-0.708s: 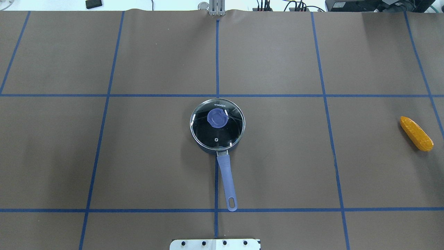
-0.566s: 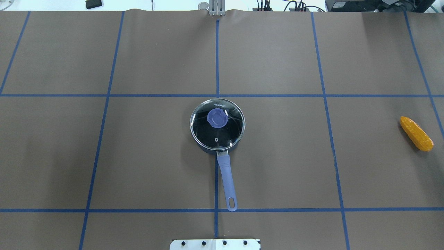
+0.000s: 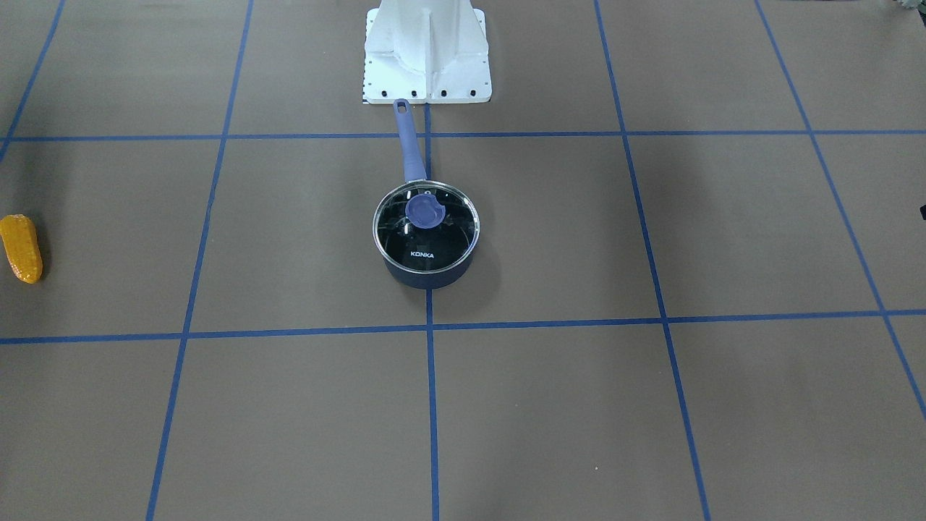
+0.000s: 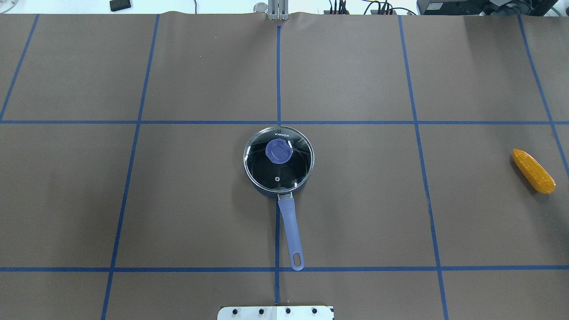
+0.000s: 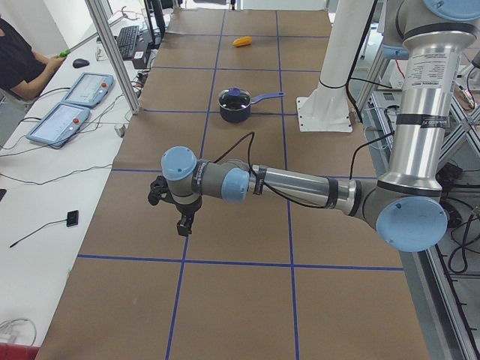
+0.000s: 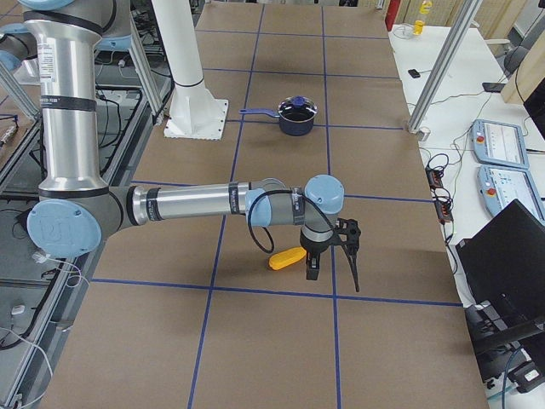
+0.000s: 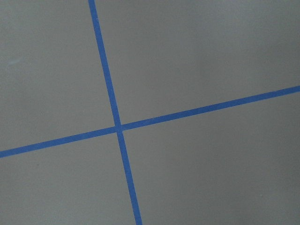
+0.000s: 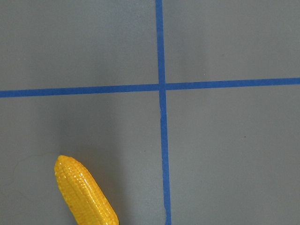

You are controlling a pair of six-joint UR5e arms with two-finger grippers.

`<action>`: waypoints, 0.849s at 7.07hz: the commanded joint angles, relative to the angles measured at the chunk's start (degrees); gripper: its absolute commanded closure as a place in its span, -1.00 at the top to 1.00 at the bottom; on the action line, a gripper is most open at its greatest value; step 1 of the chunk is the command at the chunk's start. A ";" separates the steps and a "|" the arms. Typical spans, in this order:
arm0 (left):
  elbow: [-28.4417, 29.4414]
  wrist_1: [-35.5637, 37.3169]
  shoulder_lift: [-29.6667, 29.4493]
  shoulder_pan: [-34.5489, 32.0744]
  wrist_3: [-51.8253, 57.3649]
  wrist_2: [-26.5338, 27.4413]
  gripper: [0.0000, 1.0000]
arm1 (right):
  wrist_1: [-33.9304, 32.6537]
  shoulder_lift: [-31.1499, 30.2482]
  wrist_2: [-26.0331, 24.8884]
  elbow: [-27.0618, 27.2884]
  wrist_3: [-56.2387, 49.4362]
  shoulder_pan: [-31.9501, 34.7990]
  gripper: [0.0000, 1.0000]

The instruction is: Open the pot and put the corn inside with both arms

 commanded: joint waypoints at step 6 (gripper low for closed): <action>-2.35 1.02 -15.89 14.67 -26.19 1.00 1.00 | 3.59 1.39 0.02 5.86 5.56 -10.70 1.00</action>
